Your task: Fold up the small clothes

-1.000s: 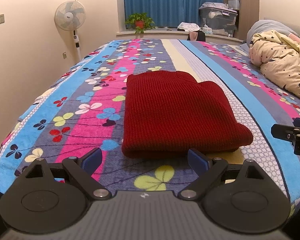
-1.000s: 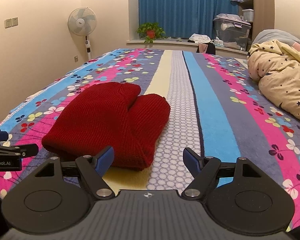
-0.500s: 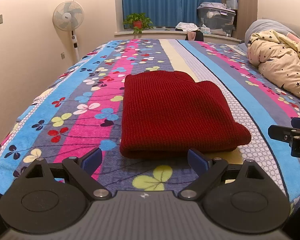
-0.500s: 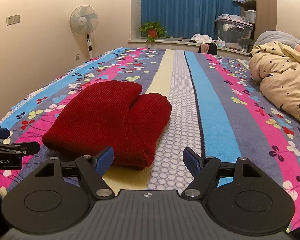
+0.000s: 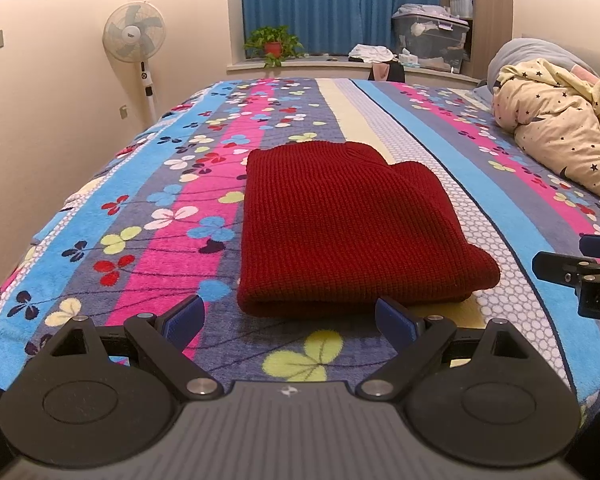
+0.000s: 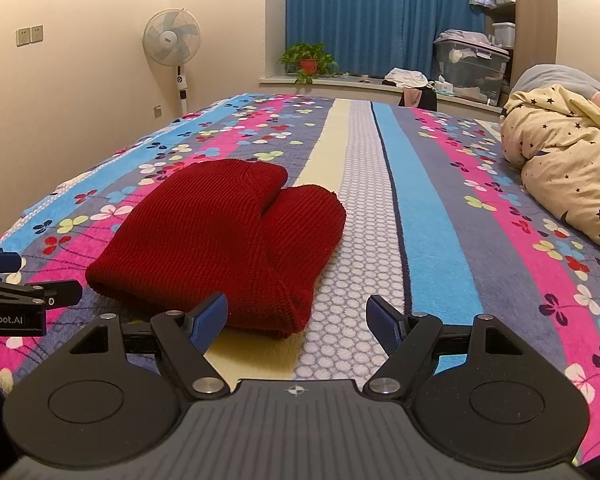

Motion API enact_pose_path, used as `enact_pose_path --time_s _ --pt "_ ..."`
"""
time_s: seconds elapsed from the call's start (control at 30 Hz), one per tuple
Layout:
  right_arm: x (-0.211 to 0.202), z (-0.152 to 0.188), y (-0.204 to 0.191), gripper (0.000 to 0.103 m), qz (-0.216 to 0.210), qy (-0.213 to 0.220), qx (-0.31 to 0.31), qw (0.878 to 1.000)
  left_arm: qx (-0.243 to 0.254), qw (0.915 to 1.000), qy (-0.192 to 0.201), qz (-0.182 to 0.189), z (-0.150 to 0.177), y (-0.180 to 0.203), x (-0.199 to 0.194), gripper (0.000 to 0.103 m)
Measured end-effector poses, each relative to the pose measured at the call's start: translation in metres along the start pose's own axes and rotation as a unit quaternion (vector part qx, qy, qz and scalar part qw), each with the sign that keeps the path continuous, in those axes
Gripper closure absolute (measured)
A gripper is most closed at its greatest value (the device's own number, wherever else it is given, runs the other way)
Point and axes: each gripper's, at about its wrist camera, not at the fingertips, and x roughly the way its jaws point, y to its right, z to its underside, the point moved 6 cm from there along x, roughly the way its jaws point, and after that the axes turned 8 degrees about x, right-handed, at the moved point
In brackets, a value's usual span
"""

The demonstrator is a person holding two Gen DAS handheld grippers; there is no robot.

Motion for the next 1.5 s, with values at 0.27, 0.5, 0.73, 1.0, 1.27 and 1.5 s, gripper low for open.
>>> enact_pose_path --time_s 0.27,0.5,0.73,1.0,1.27,1.5 --pt "-0.0001 0.0006 0.0015 0.025 -0.002 -0.001 -0.003 1.000 0.002 1.0000 -0.001 0.006 0.0022 -0.0003 0.0009 0.008" --pt "-0.0001 0.0007 0.0016 0.025 -0.002 -0.001 -0.004 1.000 0.001 1.0000 0.000 0.008 0.0030 -0.0006 0.0005 0.008" --pt "-0.0003 0.0010 0.0033 0.025 -0.003 -0.002 -0.006 1.000 0.001 1.0000 0.001 0.009 0.0031 -0.0016 0.0006 0.008" --pt "-0.0001 0.0009 0.0020 0.025 -0.002 -0.002 -0.006 1.000 0.004 0.9999 0.001 0.011 0.0038 -0.0026 0.0013 0.008" --pt "-0.0003 0.0012 0.0030 0.025 -0.003 -0.002 -0.007 1.000 0.004 0.9999 0.001 0.011 0.0036 -0.0022 0.0012 0.008" --pt "-0.0003 0.0014 0.0025 0.025 -0.003 -0.002 -0.008 1.000 0.004 0.9999 0.001 0.011 0.0035 -0.0021 0.0012 0.008"
